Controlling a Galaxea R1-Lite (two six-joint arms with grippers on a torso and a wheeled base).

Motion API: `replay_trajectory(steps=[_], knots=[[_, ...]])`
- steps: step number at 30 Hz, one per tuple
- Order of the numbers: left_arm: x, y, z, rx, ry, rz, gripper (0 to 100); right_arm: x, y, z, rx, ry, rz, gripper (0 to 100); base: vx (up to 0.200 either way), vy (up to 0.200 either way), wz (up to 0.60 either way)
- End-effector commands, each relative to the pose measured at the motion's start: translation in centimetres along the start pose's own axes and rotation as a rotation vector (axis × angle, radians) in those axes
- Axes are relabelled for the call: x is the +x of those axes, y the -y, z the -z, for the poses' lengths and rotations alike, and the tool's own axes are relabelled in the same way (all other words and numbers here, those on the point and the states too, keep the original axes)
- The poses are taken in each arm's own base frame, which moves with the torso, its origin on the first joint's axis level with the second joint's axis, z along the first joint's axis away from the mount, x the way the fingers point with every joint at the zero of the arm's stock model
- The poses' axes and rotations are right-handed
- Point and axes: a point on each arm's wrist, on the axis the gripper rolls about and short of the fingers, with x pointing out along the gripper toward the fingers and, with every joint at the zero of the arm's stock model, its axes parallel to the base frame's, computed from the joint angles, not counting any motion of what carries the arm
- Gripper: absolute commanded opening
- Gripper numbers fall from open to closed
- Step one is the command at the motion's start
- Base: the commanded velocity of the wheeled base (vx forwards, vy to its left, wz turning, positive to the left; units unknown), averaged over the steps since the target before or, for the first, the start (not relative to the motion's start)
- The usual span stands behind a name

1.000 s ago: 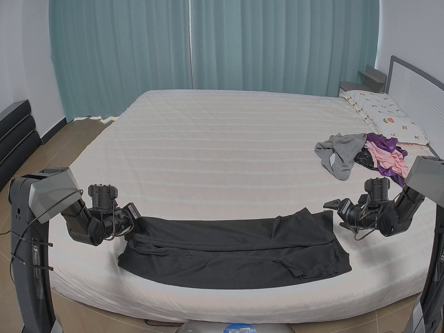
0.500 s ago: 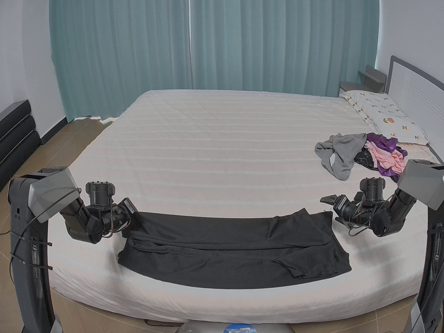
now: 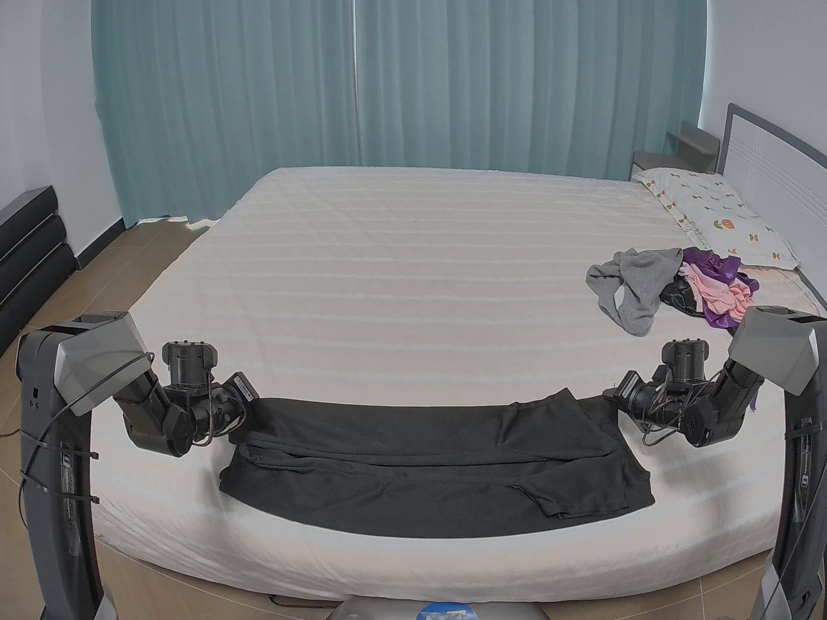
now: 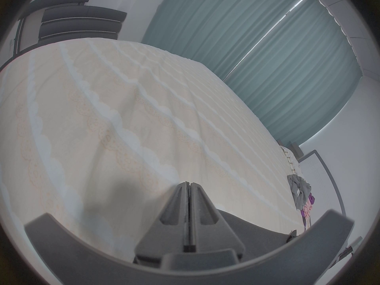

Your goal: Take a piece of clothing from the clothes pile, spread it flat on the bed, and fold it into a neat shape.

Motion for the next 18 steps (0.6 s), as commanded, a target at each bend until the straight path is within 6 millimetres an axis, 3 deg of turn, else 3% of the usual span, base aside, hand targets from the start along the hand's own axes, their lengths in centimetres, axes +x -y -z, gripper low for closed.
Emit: replay_trajectory(steps=[1, 8, 18], knots=[[0.0, 0.0, 0.0, 0.0, 0.001, 0.001, 0, 0.3, 0.1, 0.0, 0.003, 0.001, 0.0, 0, 0.0, 0.0, 0.0], [0.0, 0.0, 0.0, 0.0, 0.002, 0.002, 0, 0.2, 0.1, -1.1, 0.043, 0.035, -0.008, 0, 0.0, 0.0, 0.0], [0.1, 0.3, 0.0, 0.003, 0.001, 0.01, 0, 0.2, 0.4, -1.1, 0.047, 0.04, 0.005, 0, 0.0, 0.0, 0.0]])
